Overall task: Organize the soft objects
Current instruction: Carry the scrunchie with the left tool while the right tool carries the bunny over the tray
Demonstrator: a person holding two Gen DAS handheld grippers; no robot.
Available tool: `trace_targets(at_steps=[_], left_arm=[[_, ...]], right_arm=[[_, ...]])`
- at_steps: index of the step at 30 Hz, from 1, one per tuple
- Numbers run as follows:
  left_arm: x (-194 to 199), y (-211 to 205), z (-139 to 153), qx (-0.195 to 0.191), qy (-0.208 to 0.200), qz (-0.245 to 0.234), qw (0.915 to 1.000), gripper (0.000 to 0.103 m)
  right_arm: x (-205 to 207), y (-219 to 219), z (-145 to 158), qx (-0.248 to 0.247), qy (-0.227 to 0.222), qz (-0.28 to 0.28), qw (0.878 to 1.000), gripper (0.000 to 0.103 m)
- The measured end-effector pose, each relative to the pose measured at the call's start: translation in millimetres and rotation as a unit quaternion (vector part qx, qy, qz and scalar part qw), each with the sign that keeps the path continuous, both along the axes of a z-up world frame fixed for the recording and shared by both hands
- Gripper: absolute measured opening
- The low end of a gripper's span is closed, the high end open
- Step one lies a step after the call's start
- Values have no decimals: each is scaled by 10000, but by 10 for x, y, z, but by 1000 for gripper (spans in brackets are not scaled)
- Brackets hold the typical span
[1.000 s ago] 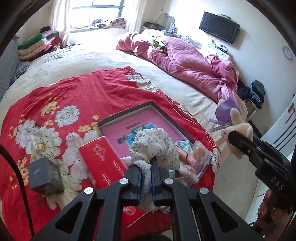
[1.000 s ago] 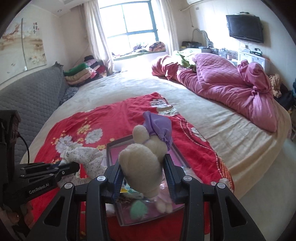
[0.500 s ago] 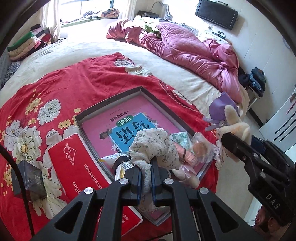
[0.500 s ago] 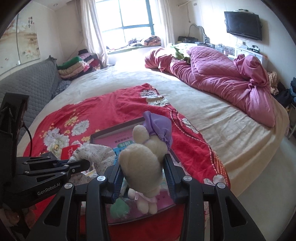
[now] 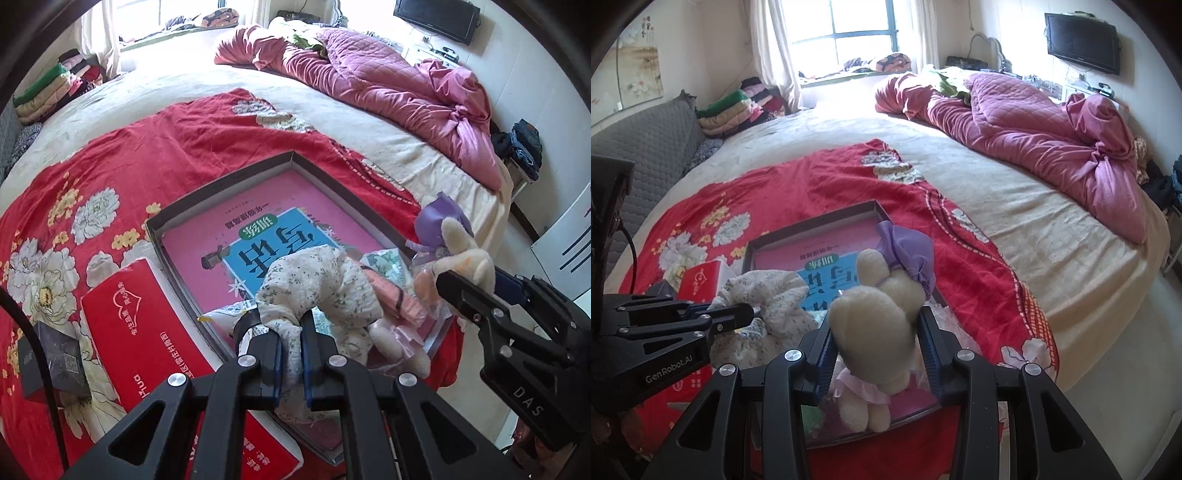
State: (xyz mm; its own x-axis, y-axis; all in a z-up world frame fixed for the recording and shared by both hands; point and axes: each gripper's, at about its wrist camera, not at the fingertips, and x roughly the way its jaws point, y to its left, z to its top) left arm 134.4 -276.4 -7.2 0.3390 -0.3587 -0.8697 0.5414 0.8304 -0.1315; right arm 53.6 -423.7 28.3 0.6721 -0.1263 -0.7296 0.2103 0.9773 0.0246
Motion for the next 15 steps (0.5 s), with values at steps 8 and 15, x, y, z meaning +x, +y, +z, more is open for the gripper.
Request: trace_targets(at_steps=[8, 15], left_arm=[[70, 27, -120, 38, 114, 49, 9999, 9], [98, 40, -143, 11, 182, 76, 9998, 9]], right_arm=[[127, -24, -313, 25, 230, 12, 9997, 42], [189, -4, -417, -1, 319, 33, 9995, 43]])
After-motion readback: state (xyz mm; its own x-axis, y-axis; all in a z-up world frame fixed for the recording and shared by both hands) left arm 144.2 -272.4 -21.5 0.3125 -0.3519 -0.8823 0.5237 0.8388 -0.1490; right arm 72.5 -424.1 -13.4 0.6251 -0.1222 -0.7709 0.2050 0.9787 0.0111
